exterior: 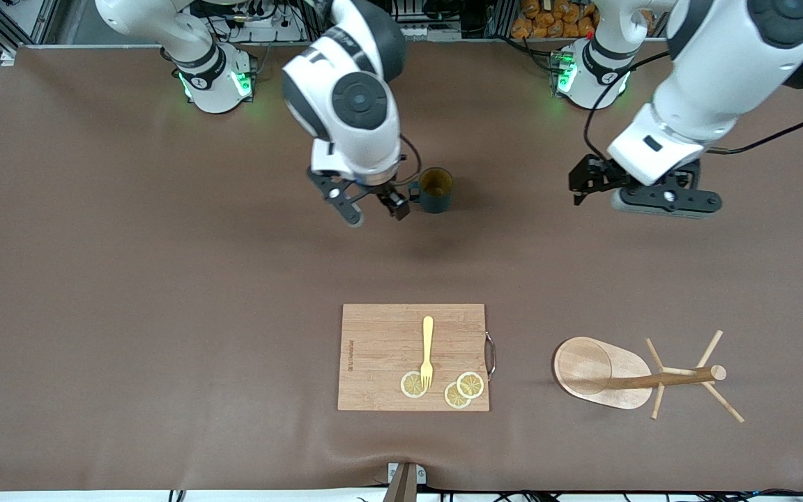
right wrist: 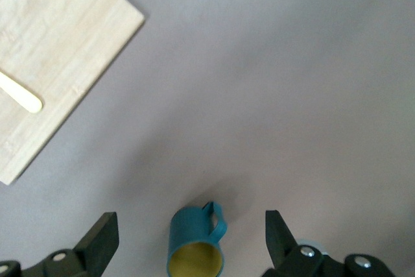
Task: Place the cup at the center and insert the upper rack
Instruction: 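Set the mug down and open the right gripper, then retract the right gripper while the left gripper moves above the mug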
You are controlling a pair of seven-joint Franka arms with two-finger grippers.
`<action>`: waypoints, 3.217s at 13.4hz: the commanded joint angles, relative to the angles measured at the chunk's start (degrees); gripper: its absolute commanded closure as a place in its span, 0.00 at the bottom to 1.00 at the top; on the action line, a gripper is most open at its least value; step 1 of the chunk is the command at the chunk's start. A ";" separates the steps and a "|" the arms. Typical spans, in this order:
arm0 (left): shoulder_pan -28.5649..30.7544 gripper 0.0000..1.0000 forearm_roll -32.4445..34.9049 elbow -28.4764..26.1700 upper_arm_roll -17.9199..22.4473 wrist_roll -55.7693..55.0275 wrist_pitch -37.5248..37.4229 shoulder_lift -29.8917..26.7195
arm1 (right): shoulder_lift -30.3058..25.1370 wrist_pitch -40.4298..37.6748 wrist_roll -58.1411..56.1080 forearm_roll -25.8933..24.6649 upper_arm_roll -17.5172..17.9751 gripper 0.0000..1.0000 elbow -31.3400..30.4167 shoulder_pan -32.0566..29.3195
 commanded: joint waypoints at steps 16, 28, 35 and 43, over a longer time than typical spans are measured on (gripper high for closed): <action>-18.25 0.00 12.46 0.10 -3.90 -33.97 5.04 6.09 | -27.39 -15.73 -70.70 -6.68 1.27 0.00 -12.26 -38.99; -44.18 0.00 34.94 6.77 -3.90 -75.53 4.96 21.63 | -33.12 -12.38 -74.76 -7.04 6.10 0.00 -13.06 -46.48; -54.38 0.00 52.17 7.66 -3.46 -98.39 2.94 32.01 | -33.03 -10.98 -74.76 -7.04 6.10 0.00 -12.80 -46.48; -57.82 0.00 62.83 7.57 -3.11 -114.23 -3.57 40.81 | -32.77 -11.07 -74.32 -7.04 6.10 0.00 -12.88 -46.39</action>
